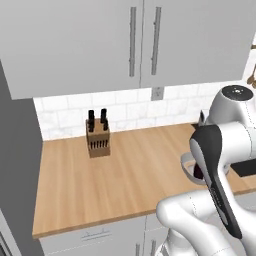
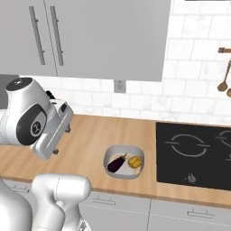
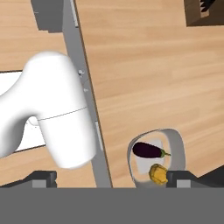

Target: Take the meat container that has the steak and place it on the second highest rack of the freezer. Then take the vegetable container that has the squash and eggplant and place it on the highest rack of the freezer.

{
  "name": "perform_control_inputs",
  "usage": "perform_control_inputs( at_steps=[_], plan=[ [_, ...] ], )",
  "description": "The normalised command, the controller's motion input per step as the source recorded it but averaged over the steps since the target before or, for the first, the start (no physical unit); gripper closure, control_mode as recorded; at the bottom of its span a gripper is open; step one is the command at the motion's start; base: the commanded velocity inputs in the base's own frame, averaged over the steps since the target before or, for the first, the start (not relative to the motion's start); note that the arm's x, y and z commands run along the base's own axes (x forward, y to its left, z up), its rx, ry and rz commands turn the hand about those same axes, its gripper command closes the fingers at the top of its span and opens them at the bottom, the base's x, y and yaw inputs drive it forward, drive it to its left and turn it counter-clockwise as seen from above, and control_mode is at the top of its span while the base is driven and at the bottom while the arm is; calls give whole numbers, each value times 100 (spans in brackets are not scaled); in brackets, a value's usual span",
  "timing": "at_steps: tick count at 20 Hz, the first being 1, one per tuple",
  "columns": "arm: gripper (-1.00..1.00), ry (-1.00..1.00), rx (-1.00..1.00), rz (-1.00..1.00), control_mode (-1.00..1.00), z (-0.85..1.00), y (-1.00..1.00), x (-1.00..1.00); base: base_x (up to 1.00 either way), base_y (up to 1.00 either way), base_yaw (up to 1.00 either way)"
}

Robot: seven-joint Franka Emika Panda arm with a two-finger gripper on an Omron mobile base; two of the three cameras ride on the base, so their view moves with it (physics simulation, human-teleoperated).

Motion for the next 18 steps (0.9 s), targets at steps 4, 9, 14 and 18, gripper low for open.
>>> perform_control_inputs(
  at_steps=[4,9,14,18],
  plan=[
    [-100,0,0,0,100,0,0,0,4,-1,-5],
    [-100,0,0,0,100,0,0,0,0,0,0],
    [-100,0,0,0,100,0,0,0,2,0,0],
    [-100,3,3,9,-100,0,-54,20,0,0,0]
  ],
)
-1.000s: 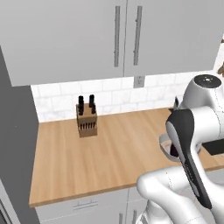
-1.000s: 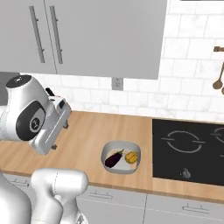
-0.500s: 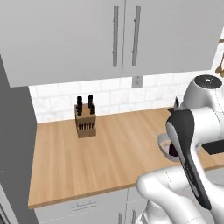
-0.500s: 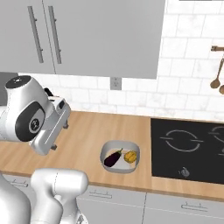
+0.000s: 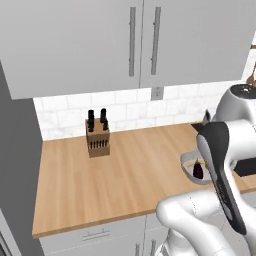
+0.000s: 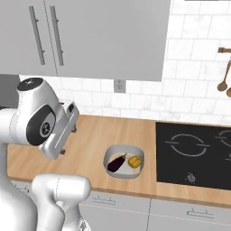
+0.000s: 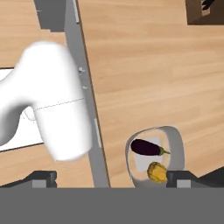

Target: Take the meat container that has the steak and place it on the second highest rack of the freezer. Then take the vegetable container that has the squash and eggplant and place it on the highest rack of the freezer.

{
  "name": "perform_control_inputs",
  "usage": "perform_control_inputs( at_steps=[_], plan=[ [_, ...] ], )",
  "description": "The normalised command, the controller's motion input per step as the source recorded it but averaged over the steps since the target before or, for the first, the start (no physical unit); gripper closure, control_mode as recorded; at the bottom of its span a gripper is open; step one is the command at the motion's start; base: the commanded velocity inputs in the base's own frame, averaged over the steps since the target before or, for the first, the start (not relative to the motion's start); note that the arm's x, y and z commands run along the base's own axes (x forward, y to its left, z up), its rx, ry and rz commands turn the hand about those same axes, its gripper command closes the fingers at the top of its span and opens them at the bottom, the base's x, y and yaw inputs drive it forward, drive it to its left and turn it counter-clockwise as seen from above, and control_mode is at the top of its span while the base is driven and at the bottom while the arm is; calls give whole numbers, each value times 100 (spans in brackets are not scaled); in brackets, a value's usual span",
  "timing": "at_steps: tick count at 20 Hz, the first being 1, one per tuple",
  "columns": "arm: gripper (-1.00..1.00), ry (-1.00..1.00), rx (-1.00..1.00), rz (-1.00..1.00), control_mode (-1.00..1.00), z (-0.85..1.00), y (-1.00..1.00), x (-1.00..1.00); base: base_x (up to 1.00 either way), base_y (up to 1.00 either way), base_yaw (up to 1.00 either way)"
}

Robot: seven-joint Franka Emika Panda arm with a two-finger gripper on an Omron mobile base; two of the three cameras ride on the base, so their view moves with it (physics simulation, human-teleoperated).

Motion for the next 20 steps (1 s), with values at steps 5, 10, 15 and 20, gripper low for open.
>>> perform_control_inputs(
  at_steps=[5,10,15,20],
  plan=[
    [-100,8,9,10,-100,-1,-91,33,0,0,0],
    [-100,3,5,14,-100,-31,-70,35,0,0,0],
    [-100,-13,9,21,-100,-68,-70,48,0,0,0],
    [-100,-3,8,21,-100,-58,-52,33,0,0,0]
  ],
)
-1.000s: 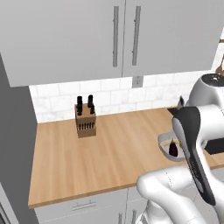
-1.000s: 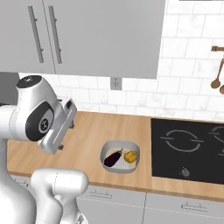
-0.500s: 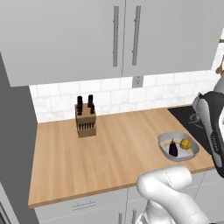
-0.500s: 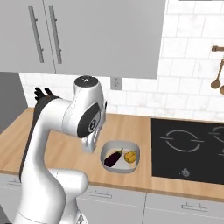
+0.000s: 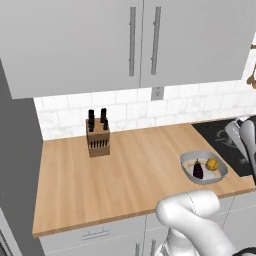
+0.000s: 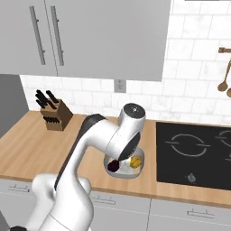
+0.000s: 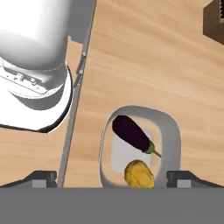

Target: Take the meat container that has the steak and place it on the second highest rack of the freezer. Then take the vegetable container that has the squash and eggplant and place it on the highest rack of the freezer.

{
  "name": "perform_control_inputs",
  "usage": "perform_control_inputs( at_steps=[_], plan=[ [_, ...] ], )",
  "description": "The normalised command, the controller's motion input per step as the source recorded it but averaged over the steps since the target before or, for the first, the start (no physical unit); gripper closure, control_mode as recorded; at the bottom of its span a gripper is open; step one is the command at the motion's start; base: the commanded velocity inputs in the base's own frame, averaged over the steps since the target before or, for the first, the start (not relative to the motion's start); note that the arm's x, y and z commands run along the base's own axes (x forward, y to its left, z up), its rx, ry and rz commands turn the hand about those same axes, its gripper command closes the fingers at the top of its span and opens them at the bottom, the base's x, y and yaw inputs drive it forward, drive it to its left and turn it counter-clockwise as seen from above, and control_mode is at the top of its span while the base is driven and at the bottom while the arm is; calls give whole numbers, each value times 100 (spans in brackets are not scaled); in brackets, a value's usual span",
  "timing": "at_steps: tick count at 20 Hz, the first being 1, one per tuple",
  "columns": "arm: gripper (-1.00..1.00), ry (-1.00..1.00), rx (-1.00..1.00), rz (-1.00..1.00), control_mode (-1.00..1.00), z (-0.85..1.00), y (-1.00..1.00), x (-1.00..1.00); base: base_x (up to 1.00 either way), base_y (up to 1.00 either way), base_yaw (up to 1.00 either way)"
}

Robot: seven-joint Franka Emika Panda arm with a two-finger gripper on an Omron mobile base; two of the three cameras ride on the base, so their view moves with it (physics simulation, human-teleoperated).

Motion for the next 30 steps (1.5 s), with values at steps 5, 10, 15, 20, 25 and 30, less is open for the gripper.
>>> perform_control_inputs(
  at_steps=[5,10,15,20,25,30],
  plan=[
    [-100,8,1,13,-100,-50,-16,17,0,0,0],
    [-100,4,0,0,-100,-47,10,21,0,0,0],
    [-100,0,0,-4,-100,-47,0,1,0,0,0],
    [-100,3,0,-6,-100,-43,8,9,0,0,0],
    [-100,1,0,-11,-100,-34,21,19,0,0,0],
    [-100,0,0,-2,-100,-37,-19,25,0,0,0]
  ],
)
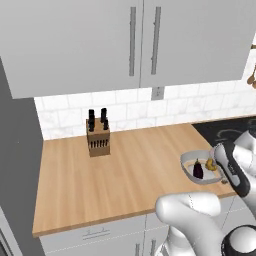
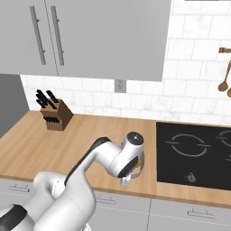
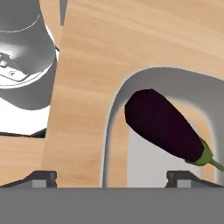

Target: Take the meat container that has the steak and place it on the second highest rack of the freezer. Then take the vegetable container that has the squash and eggplant and place it on the highest rack of the freezer.

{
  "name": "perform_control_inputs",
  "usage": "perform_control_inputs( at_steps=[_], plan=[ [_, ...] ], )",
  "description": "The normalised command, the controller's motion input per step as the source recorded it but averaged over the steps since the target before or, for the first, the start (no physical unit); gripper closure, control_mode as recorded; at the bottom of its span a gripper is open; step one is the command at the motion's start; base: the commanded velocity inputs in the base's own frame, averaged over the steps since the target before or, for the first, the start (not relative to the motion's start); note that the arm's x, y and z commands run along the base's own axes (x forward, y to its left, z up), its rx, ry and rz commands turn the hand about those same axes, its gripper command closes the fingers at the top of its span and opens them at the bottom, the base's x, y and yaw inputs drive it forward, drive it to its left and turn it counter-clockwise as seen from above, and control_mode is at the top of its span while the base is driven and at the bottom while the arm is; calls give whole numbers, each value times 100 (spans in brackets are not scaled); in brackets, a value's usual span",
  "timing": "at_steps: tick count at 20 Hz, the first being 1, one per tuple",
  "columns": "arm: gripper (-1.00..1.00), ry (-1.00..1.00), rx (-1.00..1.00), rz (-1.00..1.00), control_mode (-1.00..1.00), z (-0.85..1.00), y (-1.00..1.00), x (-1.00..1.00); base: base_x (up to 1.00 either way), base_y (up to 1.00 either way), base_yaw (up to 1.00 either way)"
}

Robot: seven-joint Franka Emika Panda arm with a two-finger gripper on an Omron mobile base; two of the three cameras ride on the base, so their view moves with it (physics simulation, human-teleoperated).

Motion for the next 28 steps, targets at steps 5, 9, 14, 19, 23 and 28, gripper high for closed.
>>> perform_control_inputs(
  at_steps=[5,9,14,19,23,28],
  plan=[
    [-100,2,0,0,-100,-33,-30,27,0,0,0],
    [-100,7,0,0,-100,-20,-10,34,0,0,0],
    [-100,12,0,0,-100,-11,-8,33,0,0,0],
    [-100,3,0,0,-100,-33,-2,14,0,0,0],
    [-100,0,0,0,-100,-33,0,0,0,0,0],
    [-100,0,-1,0,-100,-43,0,0,0,0,0]
  ],
)
